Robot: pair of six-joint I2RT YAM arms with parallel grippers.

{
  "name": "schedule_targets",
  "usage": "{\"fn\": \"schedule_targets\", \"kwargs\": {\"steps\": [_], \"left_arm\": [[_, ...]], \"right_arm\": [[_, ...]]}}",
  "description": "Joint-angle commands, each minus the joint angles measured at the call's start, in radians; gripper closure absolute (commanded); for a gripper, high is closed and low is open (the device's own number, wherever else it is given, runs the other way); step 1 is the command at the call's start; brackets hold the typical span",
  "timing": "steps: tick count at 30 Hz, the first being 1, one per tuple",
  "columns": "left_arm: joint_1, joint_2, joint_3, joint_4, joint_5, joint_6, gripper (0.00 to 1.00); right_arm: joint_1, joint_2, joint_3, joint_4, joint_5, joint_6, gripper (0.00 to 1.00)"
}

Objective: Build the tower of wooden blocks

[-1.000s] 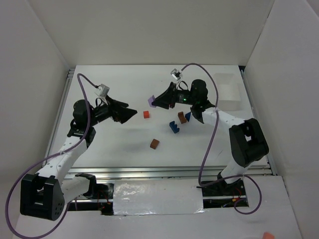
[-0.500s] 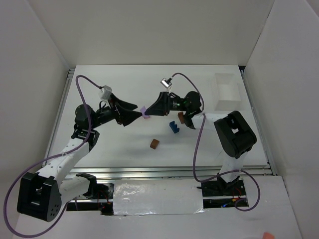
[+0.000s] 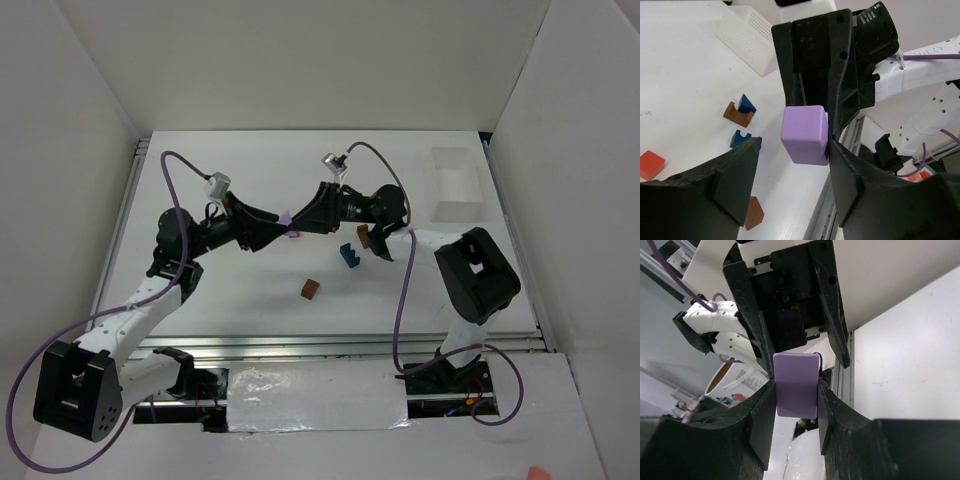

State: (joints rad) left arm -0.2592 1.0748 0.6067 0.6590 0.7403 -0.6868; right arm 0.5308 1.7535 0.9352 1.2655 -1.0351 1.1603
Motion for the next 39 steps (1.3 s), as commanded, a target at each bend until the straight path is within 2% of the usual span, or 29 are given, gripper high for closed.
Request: {"fn": "schedule_targets", "kwargs": {"steps": [1,7,8,10,11,13,14,18,20,24,25,28,30,31,32,33,34,35,36,37,39], "left_arm": [[-0.009,0.017,0.013,0.070,0.007,-0.016,0.32],[-0.020,0.036,0.013,0.120,0.031,-0.043,0.50],[-0.018,0.034,0.013,0.132,0.037,-0.051,0.57],[-0.021,0.037,0.007,0.171,0.053,-0.069,0.64],[-0.022,0.037,0.007,0.180,0.059,-0.074,0.73],[-0.025,0.034,0.007,0.182,0.060,-0.076,0.85],[-0.023,0.028,0.010,0.171,0.056,-0.073,0.99],[-0.025,-0.005,0.010,0.130,0.027,-0.042,1.00],[-0.023,-0.022,0.013,0.087,0.019,-0.001,1.00],[-0.025,-0.068,0.048,-0.060,-0.036,0.095,1.00],[-0.023,-0.073,0.053,-0.080,-0.048,0.110,1.00],[-0.025,-0.073,0.094,-0.172,-0.065,0.177,1.00],[-0.025,-0.049,0.158,-0.307,-0.081,0.275,1.00],[-0.023,-0.033,0.191,-0.365,-0.087,0.371,1.00],[-0.023,0.005,0.220,-0.487,-0.114,0.404,1.00],[-0.023,0.026,0.270,-0.531,-0.133,0.433,1.00],[-0.025,0.049,0.300,-0.633,-0.150,0.510,1.00],[-0.026,0.091,0.344,-0.656,-0.186,0.535,1.00],[-0.031,0.118,0.369,-0.770,-0.224,0.559,1.00],[-0.034,0.164,0.404,-0.809,-0.295,0.566,1.00],[-0.054,0.207,0.422,-0.875,-0.355,0.576,1.00]], "right_arm": [[0.024,-0.078,0.002,0.365,0.017,-0.094,0.76],[0.040,-0.109,0.001,0.261,0.018,-0.186,0.76],[0.041,-0.109,0.001,0.249,0.018,-0.192,0.74],[0.044,-0.104,0.005,0.235,0.018,-0.195,0.72],[0.044,-0.097,0.013,0.224,0.014,-0.197,0.70],[0.047,-0.089,0.014,0.221,0.018,-0.195,0.68],[0.047,-0.089,0.016,0.221,0.015,-0.197,0.64],[0.032,-0.109,0.004,0.172,0.020,-0.232,0.55],[0.020,-0.133,-0.012,0.112,0.021,-0.258,0.42],[-0.012,-0.207,-0.062,0.020,0.038,-0.333,0.28],[-0.023,-0.236,-0.081,-0.015,0.038,-0.364,0.22],[-0.064,-0.307,-0.122,-0.099,0.056,-0.414,0.16],[-0.113,-0.369,-0.144,-0.171,0.082,-0.444,0.15],[-0.133,-0.393,-0.154,-0.296,0.095,-0.467,0.13],[-0.152,-0.416,-0.153,-0.390,0.113,-0.537,0.13],[-0.179,-0.474,-0.145,-0.488,0.144,-0.588,0.13],[-0.187,-0.501,-0.122,-0.722,0.240,-0.649,0.12],[-0.186,-0.528,-0.102,-0.852,0.312,-0.791,0.10],[-0.172,-0.575,-0.063,-1.062,0.504,-0.851,0.07],[-0.158,-0.595,-0.046,-1.136,0.595,-0.931,0.06],[-0.143,-0.632,-0.024,-1.283,0.754,-0.947,0.01]]}}
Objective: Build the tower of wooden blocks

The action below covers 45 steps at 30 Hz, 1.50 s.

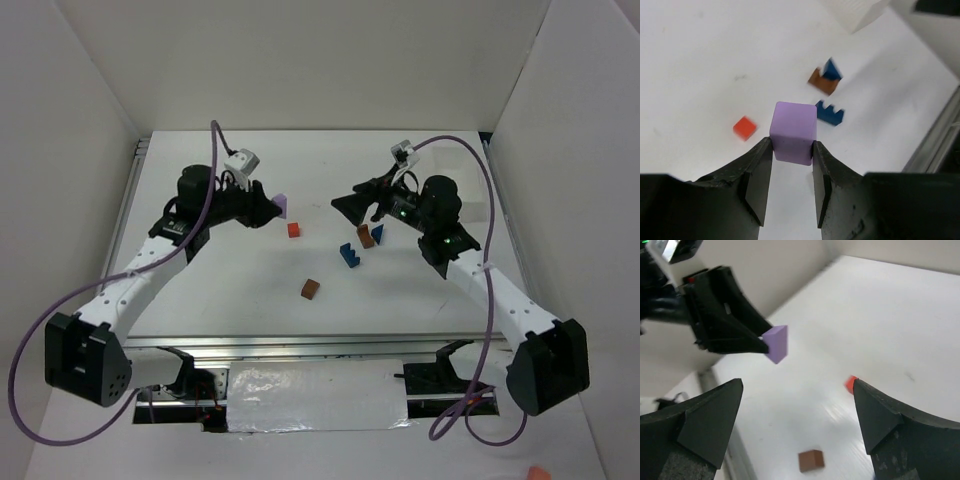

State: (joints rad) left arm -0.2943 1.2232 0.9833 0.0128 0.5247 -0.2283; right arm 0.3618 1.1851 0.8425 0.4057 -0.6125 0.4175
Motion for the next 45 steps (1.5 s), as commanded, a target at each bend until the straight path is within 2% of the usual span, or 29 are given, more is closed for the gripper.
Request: {"fn": "schedule_targets", "kwargs": {"steps": [1,5,9,11,14,18,22,27,32,39,41,45], "left_arm": [[-0.029,0.097,0.052,-0.246,-0.170,0.124,1.00],[-0.144,0.186,0.086,-0.330,-0.424,0.168,1.00],[-0.210,0.249,0.081,-0.338,-0.518,0.211,1.00],[-0.223,0.289,0.094,-0.352,-0.593,0.184,1.00],[-0.227,0.355,0.118,-0.382,-0.606,0.161,1.00],[-0.288,0.430,0.123,-0.392,-0.695,0.164,1.00],[-0.338,0.460,0.115,-0.369,-0.687,0.202,1.00],[-0.339,0.481,0.114,-0.347,-0.638,0.267,1.00],[-0.339,0.480,0.101,-0.343,-0.618,0.264,1.00],[-0.339,0.524,0.124,-0.364,-0.669,0.238,1.00],[-0.339,0.535,0.133,-0.367,-0.675,0.201,0.94],[-0.339,0.547,0.143,-0.359,-0.670,0.196,0.92]], "right_arm": [[0.026,-0.073,0.073,-0.450,0.424,-0.207,0.00],[0.006,-0.091,0.089,-0.585,0.549,-0.209,0.00],[-0.004,-0.084,0.079,-0.646,0.641,-0.201,0.00],[-0.007,-0.073,0.076,-0.674,0.680,-0.195,0.00],[-0.007,-0.059,0.070,-0.711,0.706,-0.183,0.00],[-0.006,-0.044,0.070,-0.720,0.738,-0.184,0.00],[-0.006,-0.039,0.067,-0.720,0.743,-0.186,0.00],[-0.003,-0.039,0.072,-0.735,0.741,-0.189,0.00],[-0.004,-0.032,0.079,-0.745,0.747,-0.189,0.00],[0.002,-0.019,0.086,-0.763,0.766,-0.187,0.00],[0.003,-0.019,0.087,-0.766,0.772,-0.187,0.00],[0.005,-0.015,0.086,-0.771,0.787,-0.190,0.00]]}}
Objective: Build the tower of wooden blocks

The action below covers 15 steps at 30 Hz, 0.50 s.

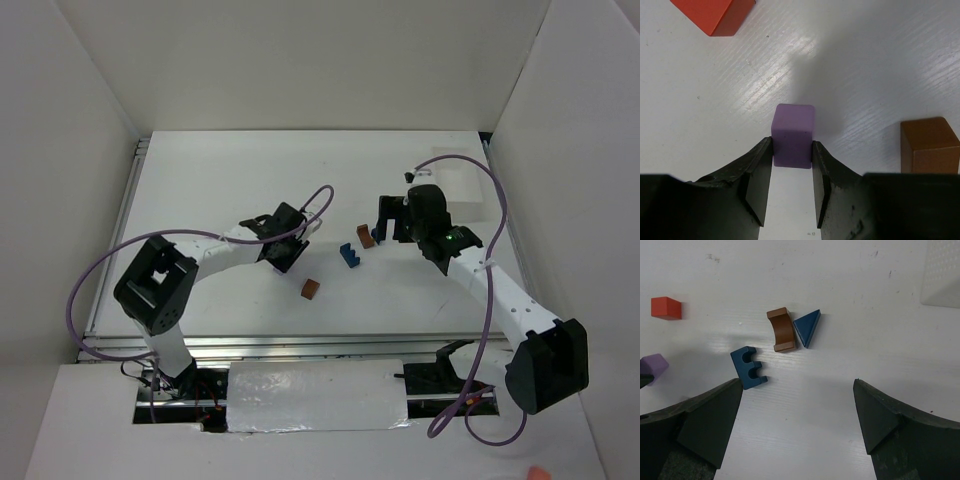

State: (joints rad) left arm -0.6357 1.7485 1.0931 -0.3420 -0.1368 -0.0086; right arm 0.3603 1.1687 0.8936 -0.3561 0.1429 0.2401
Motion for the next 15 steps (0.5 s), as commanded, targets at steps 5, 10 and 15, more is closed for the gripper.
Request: {"fn": "schedule_targets", "kwargs": {"steps": [5,10,15], "left_arm": [[0.002,0.013,0.034,0.000,-0.009,-0.033,0.78],[0.002,-0.023,0.024,0.014,0.012,-0.031,0.64],[0.002,-0.079,0.007,0.031,0.039,-0.027,0.51]], "right_arm": [[0.009,0.006,0.039,-0.012,0.041,-0.012,0.00],[0.014,0.000,0.039,-0.018,0.044,-0.012,0.00],[0.025,-0.020,0.033,-0.017,0.037,-0.019,0.00]]}}
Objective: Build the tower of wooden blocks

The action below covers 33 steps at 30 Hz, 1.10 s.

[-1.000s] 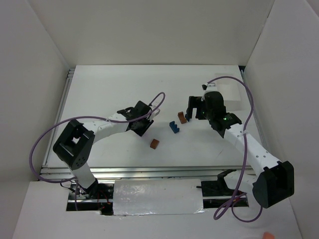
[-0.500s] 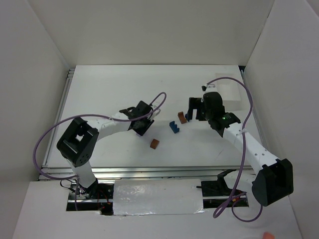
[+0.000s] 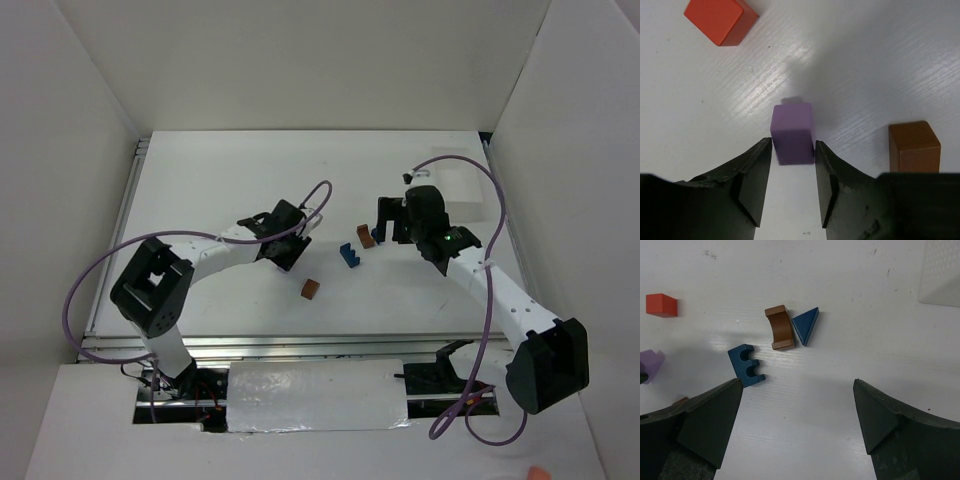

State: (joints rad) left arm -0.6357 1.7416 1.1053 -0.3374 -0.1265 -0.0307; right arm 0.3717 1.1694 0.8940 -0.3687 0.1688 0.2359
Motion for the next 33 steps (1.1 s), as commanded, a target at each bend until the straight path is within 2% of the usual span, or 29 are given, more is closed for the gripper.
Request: {"fn": "schedule_targets", "kwargs": {"steps": [1,4,9,10,14,15,16,20,24,29,33], "left_arm": [[0.002,-0.079,-0.007,0.031,0.030,-0.003,0.47],[0.002,-0.100,-0.007,0.029,0.028,0.000,0.37],[0.002,-0.122,0.004,0.014,0.015,-0.003,0.29],[0.002,-0.134,0.002,0.014,0.021,-0.008,0.20],[-0.001,-0.194,-0.022,0.023,0.067,-0.035,0.14],[-0.007,-0.206,-0.028,0.026,0.080,-0.052,0.10],[-0.015,-0.215,-0.032,0.031,0.112,-0.061,0.01],[-0.073,-0.231,-0.053,0.047,0.171,-0.113,0.01],[-0.108,-0.200,-0.048,0.051,0.156,-0.202,0.01],[-0.174,-0.123,-0.035,0.055,0.098,-0.244,0.01],[-0.194,-0.073,-0.015,0.048,0.082,-0.248,0.13]], "right_arm": [[0.016,-0.023,0.033,-0.004,0.009,-0.017,0.00],[0.022,-0.036,0.028,-0.004,0.008,-0.015,0.00],[0.033,-0.062,0.019,-0.016,0.023,-0.007,0.00],[0.038,-0.073,0.014,-0.016,0.024,-0.007,0.00],[0.038,-0.102,-0.001,-0.015,0.028,0.002,0.00],[0.039,-0.108,-0.007,-0.015,0.034,0.002,0.00],[0.038,-0.111,-0.010,-0.013,0.035,0.008,0.00],[0.036,-0.120,-0.024,-0.019,0.052,0.029,0.00],[0.036,-0.123,-0.041,-0.033,0.095,0.054,0.00],[0.027,-0.128,-0.050,-0.039,0.117,0.068,0.00],[0.016,-0.132,-0.052,-0.036,0.109,0.065,0.00]]}}
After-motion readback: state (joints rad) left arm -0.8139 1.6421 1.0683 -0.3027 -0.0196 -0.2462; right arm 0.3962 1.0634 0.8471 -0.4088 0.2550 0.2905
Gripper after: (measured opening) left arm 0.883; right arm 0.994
